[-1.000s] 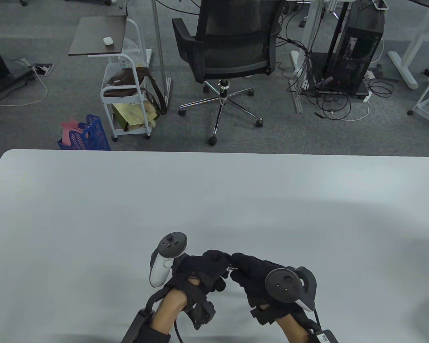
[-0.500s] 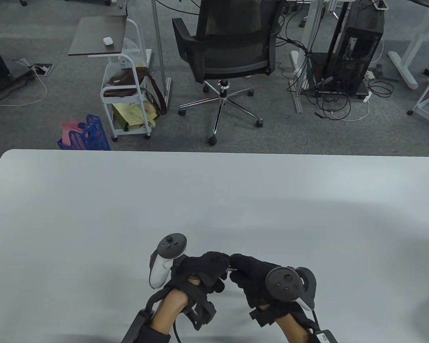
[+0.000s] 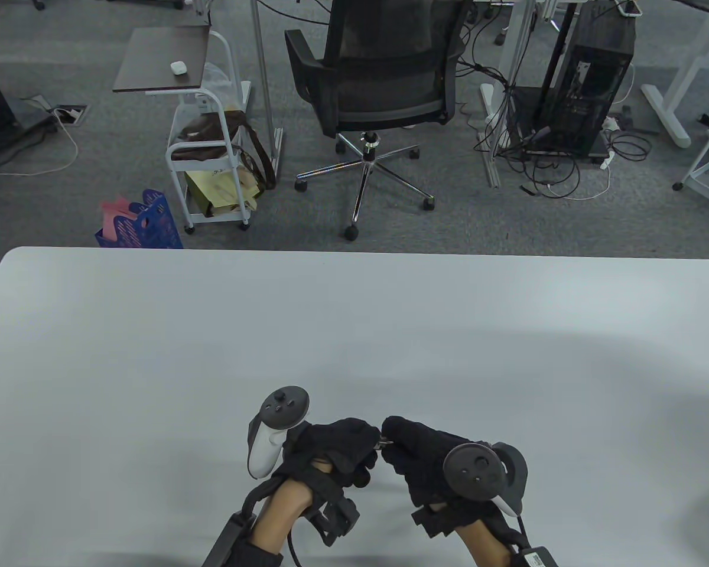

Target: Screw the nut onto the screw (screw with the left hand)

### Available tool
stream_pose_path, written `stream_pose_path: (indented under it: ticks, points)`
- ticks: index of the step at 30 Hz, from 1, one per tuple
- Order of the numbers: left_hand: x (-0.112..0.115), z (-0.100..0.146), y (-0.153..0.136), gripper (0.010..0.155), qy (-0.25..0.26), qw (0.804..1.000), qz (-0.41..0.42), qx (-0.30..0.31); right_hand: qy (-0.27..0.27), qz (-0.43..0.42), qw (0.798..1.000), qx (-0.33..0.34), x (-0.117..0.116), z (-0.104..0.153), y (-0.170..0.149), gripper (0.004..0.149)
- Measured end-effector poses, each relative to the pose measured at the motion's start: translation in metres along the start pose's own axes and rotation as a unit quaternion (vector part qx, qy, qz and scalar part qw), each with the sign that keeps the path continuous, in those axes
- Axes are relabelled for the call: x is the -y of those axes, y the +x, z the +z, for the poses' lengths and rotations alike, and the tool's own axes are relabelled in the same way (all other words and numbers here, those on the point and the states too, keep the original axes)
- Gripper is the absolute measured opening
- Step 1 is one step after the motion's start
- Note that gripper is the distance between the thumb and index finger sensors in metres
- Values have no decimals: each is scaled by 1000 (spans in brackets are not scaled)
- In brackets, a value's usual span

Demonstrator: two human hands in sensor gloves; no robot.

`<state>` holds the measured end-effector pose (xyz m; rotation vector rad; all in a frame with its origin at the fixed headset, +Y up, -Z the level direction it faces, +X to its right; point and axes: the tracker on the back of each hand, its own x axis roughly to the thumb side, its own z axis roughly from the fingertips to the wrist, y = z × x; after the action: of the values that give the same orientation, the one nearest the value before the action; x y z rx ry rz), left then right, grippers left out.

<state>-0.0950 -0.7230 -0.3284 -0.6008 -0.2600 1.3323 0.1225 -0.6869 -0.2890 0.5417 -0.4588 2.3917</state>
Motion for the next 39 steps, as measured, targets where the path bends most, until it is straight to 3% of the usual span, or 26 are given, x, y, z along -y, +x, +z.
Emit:
stream_pose_path:
  ticks: [5,8,15,19,25,28,31,33,39]
  points:
    - [1,-1,0,57,-18,1000,1,4,0,11,1000,8,1,0,1,46]
    - [1,1,-3,65,11,1000,6,-6,3,11,1000,10,1,0,0,46]
    - [2,0,1,56,-19,1000,4,0,7,13,1000,13,0,0,1,45]
    - [1,1,-4,66,3,1000,15,-6,4,12,1000,12,1,0,1,45]
    - [2,0,-1,56,-6,1000,10,-3,9,12,1000,13,0,0,2,45]
    - [3,-1,0,56,-23,1000,14,0,10,14,1000,12,0,0,2,45]
    - [3,0,-4,65,-4,1000,17,-7,8,13,1000,11,1,0,1,45]
    - [2,0,-5,63,14,1000,6,-16,9,12,1000,11,0,0,2,45]
    - [3,1,1,56,-15,1000,4,-6,14,11,1000,10,0,-1,1,45]
